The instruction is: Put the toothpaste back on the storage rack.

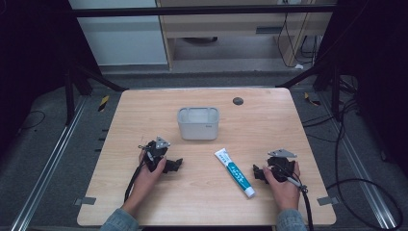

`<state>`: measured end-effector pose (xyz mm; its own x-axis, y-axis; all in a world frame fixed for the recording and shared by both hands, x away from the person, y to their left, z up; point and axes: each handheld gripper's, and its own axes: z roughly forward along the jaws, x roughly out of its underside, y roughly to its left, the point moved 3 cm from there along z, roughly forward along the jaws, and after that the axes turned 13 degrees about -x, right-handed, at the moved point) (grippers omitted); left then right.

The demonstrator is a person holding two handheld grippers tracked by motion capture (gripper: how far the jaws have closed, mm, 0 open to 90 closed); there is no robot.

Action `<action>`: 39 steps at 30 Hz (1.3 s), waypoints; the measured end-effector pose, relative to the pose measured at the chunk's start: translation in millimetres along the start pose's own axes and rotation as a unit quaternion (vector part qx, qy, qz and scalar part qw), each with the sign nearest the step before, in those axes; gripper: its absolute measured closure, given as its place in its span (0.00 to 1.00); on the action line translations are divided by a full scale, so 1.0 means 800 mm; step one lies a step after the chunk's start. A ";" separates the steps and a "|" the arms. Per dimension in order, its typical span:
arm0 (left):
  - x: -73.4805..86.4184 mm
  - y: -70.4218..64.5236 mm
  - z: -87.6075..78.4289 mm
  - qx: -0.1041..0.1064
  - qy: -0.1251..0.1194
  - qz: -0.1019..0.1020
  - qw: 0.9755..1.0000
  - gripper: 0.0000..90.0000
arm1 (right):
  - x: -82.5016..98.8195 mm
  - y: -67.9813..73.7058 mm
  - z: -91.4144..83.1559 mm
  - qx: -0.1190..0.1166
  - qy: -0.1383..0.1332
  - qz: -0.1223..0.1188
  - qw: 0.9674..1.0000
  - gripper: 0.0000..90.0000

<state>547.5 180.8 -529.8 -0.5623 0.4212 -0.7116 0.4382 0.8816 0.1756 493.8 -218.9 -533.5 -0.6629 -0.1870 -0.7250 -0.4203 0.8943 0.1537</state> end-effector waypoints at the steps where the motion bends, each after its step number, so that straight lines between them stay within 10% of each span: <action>1: 0.000 0.000 0.000 0.000 0.000 0.000 1.000 0.00 | 0.000 0.000 0.000 0.000 0.000 0.000 1.000 0.01; 13: -0.001 0.000 0.002 -0.001 0.000 0.000 1.000 0.00 | -0.001 -0.003 0.000 -0.005 0.000 -0.002 1.000 0.02; 18: -0.001 0.000 0.001 0.000 0.000 0.000 1.000 0.00 | -0.006 0.002 -0.011 -0.011 0.007 0.002 1.000 0.18; 29: 0.001 0.000 -0.001 -0.001 0.000 -0.002 1.000 0.00 | -0.065 0.091 -0.048 -0.036 0.015 -0.084 0.996 0.29; 39: 0.000 0.000 0.000 -0.001 0.000 -0.001 1.000 0.00 | -0.110 0.150 -0.020 -0.062 0.082 -0.145 0.984 0.31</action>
<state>547.6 181.0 -529.7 -0.5640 0.4190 -0.7116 0.4348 0.8833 0.1755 491.7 -102.0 -440.5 -0.5900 -0.4997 -0.6342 -0.6725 0.7388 0.0436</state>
